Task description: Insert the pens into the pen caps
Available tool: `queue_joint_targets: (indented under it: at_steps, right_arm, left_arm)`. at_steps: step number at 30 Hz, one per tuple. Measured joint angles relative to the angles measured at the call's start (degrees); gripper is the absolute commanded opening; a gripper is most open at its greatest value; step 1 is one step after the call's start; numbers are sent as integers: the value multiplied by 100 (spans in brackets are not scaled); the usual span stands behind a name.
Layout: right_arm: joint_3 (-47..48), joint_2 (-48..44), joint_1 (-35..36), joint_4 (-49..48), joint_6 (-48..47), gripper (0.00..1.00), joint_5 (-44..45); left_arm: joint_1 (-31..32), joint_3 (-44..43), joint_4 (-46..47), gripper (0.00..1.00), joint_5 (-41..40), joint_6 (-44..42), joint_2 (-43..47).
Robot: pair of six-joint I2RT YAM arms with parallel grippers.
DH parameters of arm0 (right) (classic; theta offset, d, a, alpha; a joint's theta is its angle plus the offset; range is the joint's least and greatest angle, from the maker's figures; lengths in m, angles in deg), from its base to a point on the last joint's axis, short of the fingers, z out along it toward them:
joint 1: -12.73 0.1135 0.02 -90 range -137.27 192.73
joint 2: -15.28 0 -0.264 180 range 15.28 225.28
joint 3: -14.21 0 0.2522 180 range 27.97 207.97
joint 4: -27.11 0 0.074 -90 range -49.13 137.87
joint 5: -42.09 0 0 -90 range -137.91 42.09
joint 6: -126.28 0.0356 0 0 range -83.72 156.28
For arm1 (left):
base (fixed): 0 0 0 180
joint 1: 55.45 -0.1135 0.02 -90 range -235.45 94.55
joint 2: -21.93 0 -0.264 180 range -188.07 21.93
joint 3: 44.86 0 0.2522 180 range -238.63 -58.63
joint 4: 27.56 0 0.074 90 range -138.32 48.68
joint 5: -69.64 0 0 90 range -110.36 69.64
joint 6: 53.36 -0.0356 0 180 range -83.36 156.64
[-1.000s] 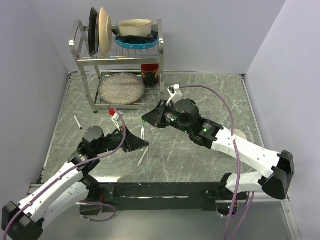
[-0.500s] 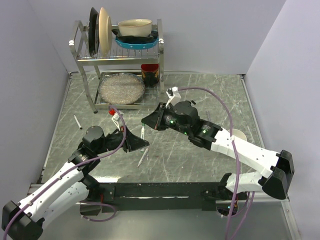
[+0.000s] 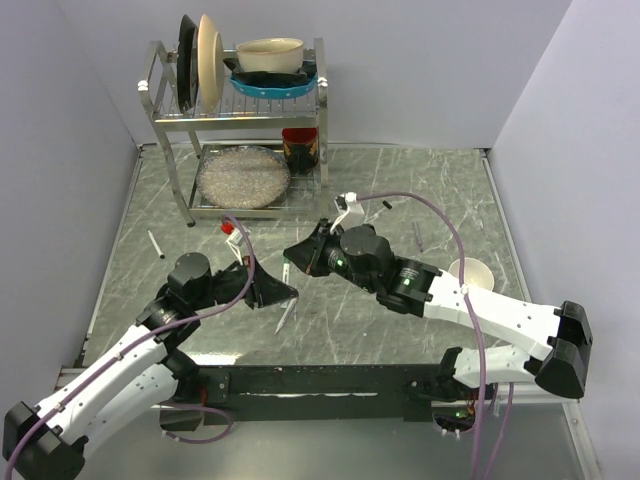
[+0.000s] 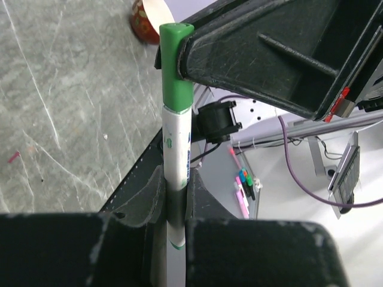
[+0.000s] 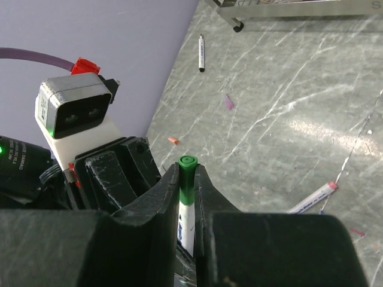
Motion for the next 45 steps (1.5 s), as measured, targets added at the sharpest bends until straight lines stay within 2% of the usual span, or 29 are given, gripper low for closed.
queue_joint_targets:
  at_steps: [4,6,9,10,13,15,16,20,30,36,45]
  right_arm:
    - [-85,-85,144,-50,42,7,190]
    - [-85,-90,210,-83,44,14,267]
    - [-85,-96,289,-114,83,32,352]
    - [-85,-105,306,-125,111,41,352]
    - [-87,-170,444,-37,238,54,94]
    - [-74,-221,562,2,245,60,9]
    - [-39,-249,564,28,243,66,-28]
    - [280,-291,570,232,79,75,-186]
    - [1211,-289,570,463,-636,75,-715]
    - [1663,-170,570,577,-1001,67,-876]
    - [1843,125,570,691,-1222,54,-981]
  left_arm:
    - [28,-13,-140,1,33,-66,101]
    - [33,-24,-179,1,31,-92,138]
    - [33,-24,-238,1,39,-127,229]
    - [33,-33,-264,1,44,-157,262]
    - [2,-201,-295,1,-87,-317,313]
    - [-24,-367,-369,1,-118,-470,398]
    - [-24,-428,-435,1,-120,-560,481]
    - [-20,-610,-614,1,-109,-848,822]
    - [-22,-754,-977,1,214,-1298,1353]
    - [-22,-763,-1073,1,431,-1335,1384]
    - [-22,-763,-1051,1,629,-1318,1375]
